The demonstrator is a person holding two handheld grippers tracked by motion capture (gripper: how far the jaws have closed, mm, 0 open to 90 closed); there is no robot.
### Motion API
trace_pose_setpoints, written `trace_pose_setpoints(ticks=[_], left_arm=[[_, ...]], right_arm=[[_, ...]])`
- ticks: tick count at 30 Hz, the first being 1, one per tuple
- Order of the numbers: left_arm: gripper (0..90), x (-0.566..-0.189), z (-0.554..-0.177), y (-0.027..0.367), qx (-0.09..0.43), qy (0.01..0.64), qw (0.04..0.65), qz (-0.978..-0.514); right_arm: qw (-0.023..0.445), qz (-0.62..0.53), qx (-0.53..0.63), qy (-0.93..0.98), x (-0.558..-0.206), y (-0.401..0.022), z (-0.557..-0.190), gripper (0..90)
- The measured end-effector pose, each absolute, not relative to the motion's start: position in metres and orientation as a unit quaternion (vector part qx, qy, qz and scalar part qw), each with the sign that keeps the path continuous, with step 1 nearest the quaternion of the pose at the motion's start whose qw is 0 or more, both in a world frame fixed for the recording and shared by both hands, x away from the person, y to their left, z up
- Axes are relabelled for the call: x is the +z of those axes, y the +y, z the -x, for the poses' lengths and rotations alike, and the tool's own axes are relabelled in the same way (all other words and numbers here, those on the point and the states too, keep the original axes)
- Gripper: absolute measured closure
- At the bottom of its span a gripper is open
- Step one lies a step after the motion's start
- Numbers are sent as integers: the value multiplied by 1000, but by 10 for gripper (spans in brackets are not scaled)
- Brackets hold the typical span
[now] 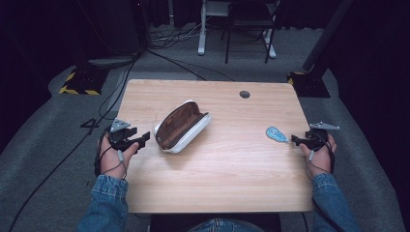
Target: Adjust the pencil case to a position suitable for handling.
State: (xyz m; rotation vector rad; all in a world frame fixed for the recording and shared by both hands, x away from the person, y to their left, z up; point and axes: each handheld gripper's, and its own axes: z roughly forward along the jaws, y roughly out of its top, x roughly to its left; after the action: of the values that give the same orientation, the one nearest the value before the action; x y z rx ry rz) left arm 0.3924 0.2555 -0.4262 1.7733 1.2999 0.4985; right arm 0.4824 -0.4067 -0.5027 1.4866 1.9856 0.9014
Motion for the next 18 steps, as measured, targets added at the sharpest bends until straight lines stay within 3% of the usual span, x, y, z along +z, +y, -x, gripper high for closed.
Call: trace_pose_setpoints(ticks=[18], left_arm=[[364, -417, -410, 216, 191, 485, 438, -733]], right_arm=[[248, -539, 333, 733, -503, -406, -482, 282]])
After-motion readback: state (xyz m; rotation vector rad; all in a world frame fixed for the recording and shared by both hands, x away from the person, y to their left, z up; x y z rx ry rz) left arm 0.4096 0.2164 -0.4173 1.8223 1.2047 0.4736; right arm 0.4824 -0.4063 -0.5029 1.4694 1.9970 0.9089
